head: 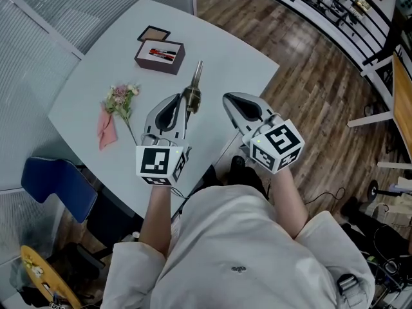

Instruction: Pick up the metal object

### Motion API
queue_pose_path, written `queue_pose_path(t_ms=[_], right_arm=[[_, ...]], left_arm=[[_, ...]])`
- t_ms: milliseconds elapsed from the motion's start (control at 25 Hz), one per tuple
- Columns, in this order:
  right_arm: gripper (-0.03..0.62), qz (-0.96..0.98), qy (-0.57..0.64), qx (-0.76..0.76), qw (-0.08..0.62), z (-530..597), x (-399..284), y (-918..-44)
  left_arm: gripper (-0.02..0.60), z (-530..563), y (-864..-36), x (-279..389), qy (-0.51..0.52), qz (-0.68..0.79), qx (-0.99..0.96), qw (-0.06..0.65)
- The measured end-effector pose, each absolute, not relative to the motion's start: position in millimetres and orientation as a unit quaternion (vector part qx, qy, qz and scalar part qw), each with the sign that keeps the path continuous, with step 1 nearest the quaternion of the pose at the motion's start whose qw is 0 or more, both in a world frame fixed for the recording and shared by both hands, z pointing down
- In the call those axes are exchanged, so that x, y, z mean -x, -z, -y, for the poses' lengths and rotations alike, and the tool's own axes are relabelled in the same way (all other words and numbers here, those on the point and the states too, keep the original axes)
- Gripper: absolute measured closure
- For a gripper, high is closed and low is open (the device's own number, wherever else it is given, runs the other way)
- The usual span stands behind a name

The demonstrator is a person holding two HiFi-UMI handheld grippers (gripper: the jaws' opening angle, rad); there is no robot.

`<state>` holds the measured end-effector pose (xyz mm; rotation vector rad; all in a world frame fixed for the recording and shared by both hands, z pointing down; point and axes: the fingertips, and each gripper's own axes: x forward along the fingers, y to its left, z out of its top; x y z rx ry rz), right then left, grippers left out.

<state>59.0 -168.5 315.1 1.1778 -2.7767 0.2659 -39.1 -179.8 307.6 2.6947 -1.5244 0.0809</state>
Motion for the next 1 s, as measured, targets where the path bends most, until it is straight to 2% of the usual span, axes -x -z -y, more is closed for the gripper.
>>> queue_pose_path(t_ms=[1000], right_arm=[[0.588,0.914,-0.092,-0.389,0.072,178.4,-59.5,-323.0]], left_arm=[[0.557,191.1,-315.9,38.1,-0.029,0.490,-0.871,0.030]])
